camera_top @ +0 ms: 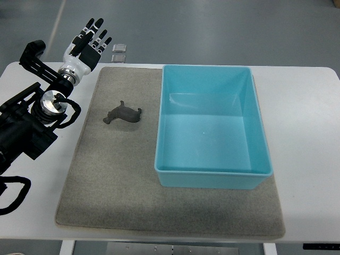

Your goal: Place brown hippo in blue box with left hand

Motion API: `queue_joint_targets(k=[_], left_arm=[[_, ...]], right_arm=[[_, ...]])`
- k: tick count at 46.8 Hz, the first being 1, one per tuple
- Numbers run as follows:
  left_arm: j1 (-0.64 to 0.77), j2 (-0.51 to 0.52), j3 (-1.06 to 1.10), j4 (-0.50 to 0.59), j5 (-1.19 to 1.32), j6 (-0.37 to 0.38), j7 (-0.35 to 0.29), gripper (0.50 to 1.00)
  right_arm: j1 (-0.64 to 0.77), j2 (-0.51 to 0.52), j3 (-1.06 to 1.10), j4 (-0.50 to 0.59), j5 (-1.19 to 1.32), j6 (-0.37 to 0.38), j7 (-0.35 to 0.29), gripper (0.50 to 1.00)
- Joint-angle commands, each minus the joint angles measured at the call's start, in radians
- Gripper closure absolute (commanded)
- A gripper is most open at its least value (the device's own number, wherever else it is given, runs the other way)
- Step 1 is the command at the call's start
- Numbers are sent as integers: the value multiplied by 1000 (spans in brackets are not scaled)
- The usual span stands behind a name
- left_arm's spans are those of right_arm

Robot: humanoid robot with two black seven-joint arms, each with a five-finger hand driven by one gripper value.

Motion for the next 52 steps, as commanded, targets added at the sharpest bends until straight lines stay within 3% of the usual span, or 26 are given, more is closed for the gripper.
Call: queue_joint_targets(k=[1, 52], left_arm=[[0, 0, 0, -1, 0, 0, 0, 506], [2, 17, -15, -5, 18, -2, 1, 506]], right_arm=[[0, 0, 0, 0, 0, 0, 0, 564], [0, 0, 0, 0, 0, 0, 0, 564]])
